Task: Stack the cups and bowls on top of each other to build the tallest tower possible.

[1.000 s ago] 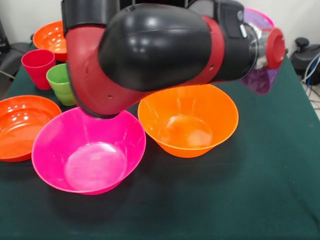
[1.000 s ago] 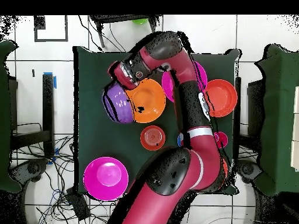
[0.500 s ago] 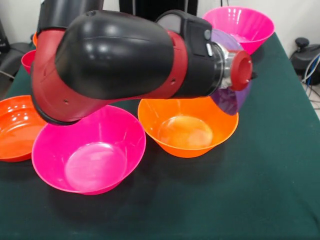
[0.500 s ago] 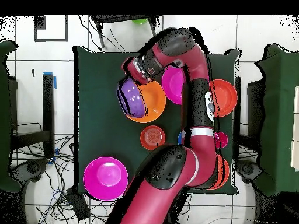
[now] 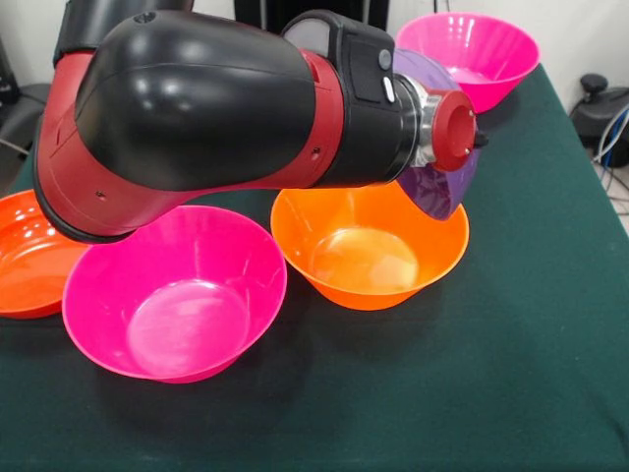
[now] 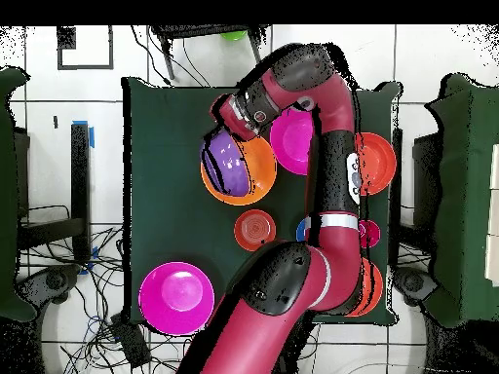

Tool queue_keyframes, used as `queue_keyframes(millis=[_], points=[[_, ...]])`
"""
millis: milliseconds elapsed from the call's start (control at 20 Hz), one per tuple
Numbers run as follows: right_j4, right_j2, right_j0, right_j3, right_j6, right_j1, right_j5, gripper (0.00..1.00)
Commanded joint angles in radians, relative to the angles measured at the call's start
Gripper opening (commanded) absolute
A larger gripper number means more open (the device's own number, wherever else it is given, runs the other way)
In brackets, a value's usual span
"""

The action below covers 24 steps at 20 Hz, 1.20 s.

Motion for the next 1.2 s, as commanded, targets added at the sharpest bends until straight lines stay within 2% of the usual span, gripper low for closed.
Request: queue_keyframes(millis=[50, 200, 550, 950, 1200], points=[[0.041, 0.061, 0.000, -0.028, 0.145, 0.049, 0.149, 0.00], [0.060, 0.086, -0.007, -0.043, 0.174, 0.079, 0.173, 0.00], [0.055, 0.114, -0.026, -0.068, 0.187, 0.132, 0.221, 0.00], [-0.017, 0.174, -0.045, -0.100, 0.121, 0.188, 0.236, 0.00], [-0.044, 0.191, -0.052, -0.104, 0.109, 0.185, 0.203, 0.00]])
